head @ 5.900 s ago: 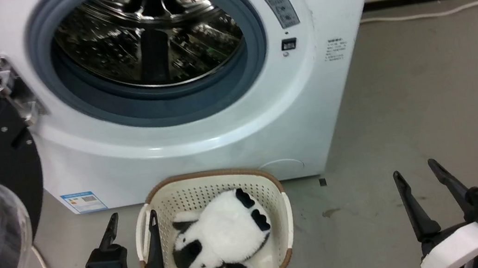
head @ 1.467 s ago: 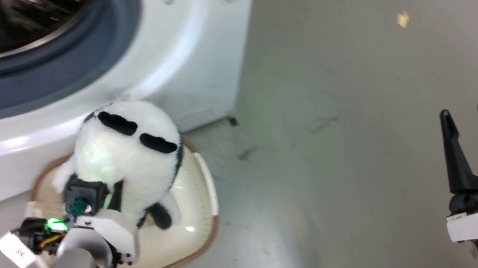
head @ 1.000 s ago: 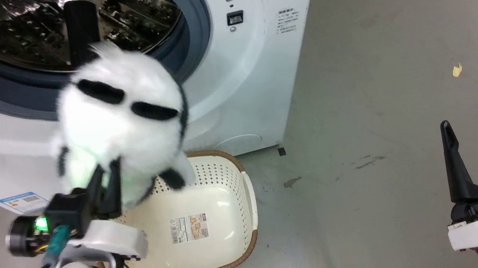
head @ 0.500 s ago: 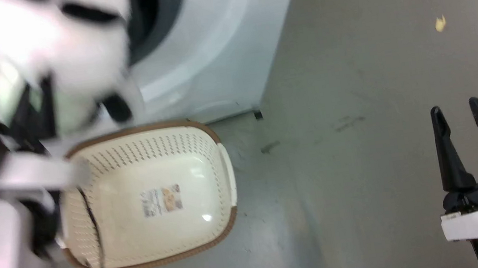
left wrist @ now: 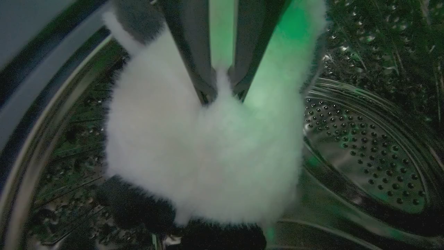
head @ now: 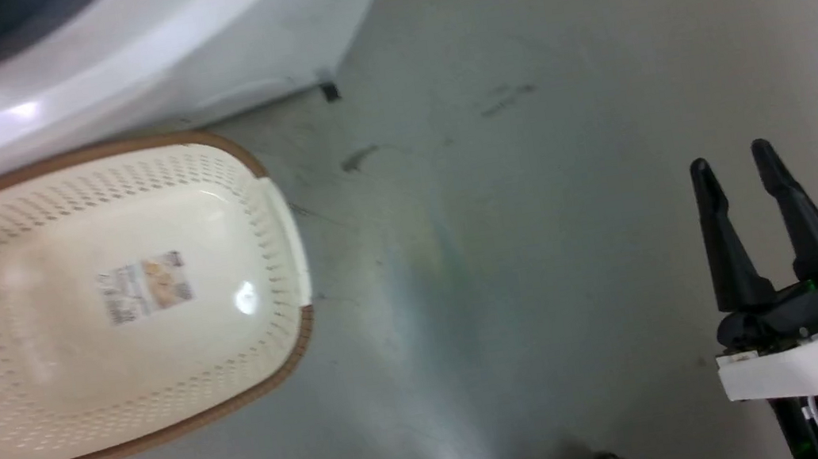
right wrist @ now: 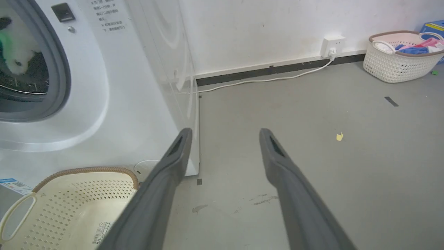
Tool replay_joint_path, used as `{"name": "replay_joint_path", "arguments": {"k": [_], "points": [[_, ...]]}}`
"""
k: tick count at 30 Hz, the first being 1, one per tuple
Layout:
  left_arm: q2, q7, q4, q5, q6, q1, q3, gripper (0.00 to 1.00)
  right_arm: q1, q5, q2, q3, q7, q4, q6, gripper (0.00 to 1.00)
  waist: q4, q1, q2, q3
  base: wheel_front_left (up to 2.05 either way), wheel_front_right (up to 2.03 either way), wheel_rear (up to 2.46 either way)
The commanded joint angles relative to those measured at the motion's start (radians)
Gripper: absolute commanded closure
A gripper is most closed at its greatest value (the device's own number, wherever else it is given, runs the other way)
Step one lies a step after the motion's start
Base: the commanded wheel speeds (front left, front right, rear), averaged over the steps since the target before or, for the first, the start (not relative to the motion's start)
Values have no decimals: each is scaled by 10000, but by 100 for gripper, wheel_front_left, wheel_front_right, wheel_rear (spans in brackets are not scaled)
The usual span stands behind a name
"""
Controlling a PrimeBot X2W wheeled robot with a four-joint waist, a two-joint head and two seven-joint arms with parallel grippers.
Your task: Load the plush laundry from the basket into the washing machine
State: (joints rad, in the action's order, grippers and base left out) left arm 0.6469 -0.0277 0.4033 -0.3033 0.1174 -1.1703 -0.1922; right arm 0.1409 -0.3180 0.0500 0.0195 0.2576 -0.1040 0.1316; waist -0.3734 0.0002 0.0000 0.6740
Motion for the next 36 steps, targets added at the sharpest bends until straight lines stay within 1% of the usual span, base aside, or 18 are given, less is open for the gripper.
{"name": "replay_joint_path", "arguments": {"k": [1,5,10,13,16,17,18,19,20,23,24,26,27,28,29,30,33,36], "points": [[108,25,378,132,48,-489,-167,100,162,-85,2,99,42,-31,-9,0,-525,-2,0,564,0,0,0],[264,-57,1714,424,84,-1499,-593,100,196,-202,2,258,42,-78,-9,0,-718,-2,0,824,0,0,0],[351,-195,3243,739,102,-2208,-1078,100,243,-275,2,254,42,-85,-9,0,-829,-2,0,948,0,0,0],[352,-115,3870,880,114,-2407,-1436,100,269,-241,2,237,42,-78,-9,0,-809,-2,0,953,0,0,0],[289,232,4263,894,123,-2515,-1720,100,260,-177,2,192,42,-51,-9,0,-741,-2,0,865,0,0,0],[244,345,4388,863,124,-2527,-1787,98,255,-153,2,151,42,-41,-9,0,-702,-2,0,818,0,0,0],[192,456,4511,825,126,-2527,-1846,68,258,-122,2,106,42,-41,-9,0,-657,-2,0,763,0,0,0],[143,585,4621,812,127,-2517,-1915,9,266,-84,2,64,42,-42,-9,0,-606,-2,0,694,0,0,0],[80,703,4733,777,127,-2510,-1963,0,282,-41,2,26,42,-38,-9,0,-554,-2,0,621,0,0,0],[-93,973,4954,649,129,-2428,-2011,0,318,47,2,-59,42,-11,-9,0,-438,-2,0,426,0,0,0],[-371,1314,5207,441,129,-2210,-2000,0,297,147,2,-229,42,35,-9,0,-246,-2,0,119,0,0,0],[-493,1496,5303,366,129,-2114,-2003,0,280,205,2,-316,42,47,-9,0,-151,-2,0,-9,0,0,0],[-769,1934,5496,228,130,-1852,-2016,0,265,351,2,-502,42,89,-9,0,82,-2,0,-345,0,0,0],[-769,1934,5496,228,130,-1852,-2016,0,265,351,2,-502,42,89,-9,0,82,-2,0,-345,0,0,0],[-1075,2350,5679,97,130,-1443,-2035,0,227,551,2,-671,42,150,-9,0,353,-2,0,-842,0,0,0],[-1075,2350,5679,97,130,-1443,-2035,0,227,551,2,-671,42,150,-9,0,353,-2,0,-842,0,0,0],[-1624,2756,5755,-277,130,-724,-1866,0,69,953,2,-918,42,220,-9,0,833,-2,0,-1627,0,0,0],[-2141,2877,5441,-607,130,219,-1679,0,-184,1511,2,-1105,42,343,-9,0,1320,-2,0,-2441,0,0,0]]}}
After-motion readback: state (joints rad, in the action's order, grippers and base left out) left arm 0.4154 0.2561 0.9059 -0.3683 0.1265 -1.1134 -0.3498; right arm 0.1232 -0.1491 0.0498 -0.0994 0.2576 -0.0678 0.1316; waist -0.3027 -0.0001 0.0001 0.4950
